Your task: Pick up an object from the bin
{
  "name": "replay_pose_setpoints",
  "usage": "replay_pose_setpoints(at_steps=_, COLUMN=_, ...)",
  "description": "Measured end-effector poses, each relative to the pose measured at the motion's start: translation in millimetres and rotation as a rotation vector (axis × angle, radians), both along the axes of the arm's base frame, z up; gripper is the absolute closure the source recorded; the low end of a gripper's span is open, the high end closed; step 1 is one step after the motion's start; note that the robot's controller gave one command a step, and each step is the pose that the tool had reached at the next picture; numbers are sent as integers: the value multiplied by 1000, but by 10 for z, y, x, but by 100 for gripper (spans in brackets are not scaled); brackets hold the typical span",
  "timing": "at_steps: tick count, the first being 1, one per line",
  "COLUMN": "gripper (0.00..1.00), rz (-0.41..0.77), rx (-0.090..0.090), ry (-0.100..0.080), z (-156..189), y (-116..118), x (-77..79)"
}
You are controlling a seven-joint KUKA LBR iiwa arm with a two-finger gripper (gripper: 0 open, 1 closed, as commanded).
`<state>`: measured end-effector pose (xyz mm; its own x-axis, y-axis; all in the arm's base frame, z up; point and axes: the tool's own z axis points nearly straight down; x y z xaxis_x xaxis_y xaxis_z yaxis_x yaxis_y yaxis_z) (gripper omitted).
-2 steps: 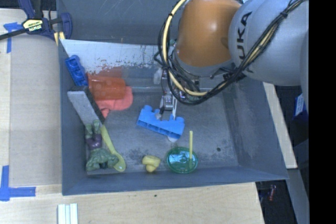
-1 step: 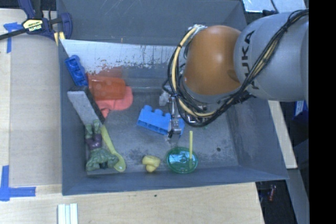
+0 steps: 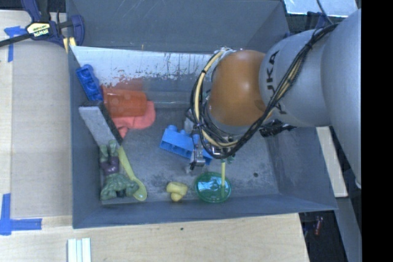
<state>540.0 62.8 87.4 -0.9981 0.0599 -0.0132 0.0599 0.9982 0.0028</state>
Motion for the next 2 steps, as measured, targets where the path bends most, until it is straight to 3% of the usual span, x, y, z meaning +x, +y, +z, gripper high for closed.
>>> replay_pose_setpoints(at_steps=1, gripper=100, rz=-18, rx=-2, ry=-1, z=-160, y=-246, x=156)
replay_pose_setpoints(at_steps=2, gripper=100, rz=-19, rx=-2, ry=-1, z=-159, y=-246, x=155)
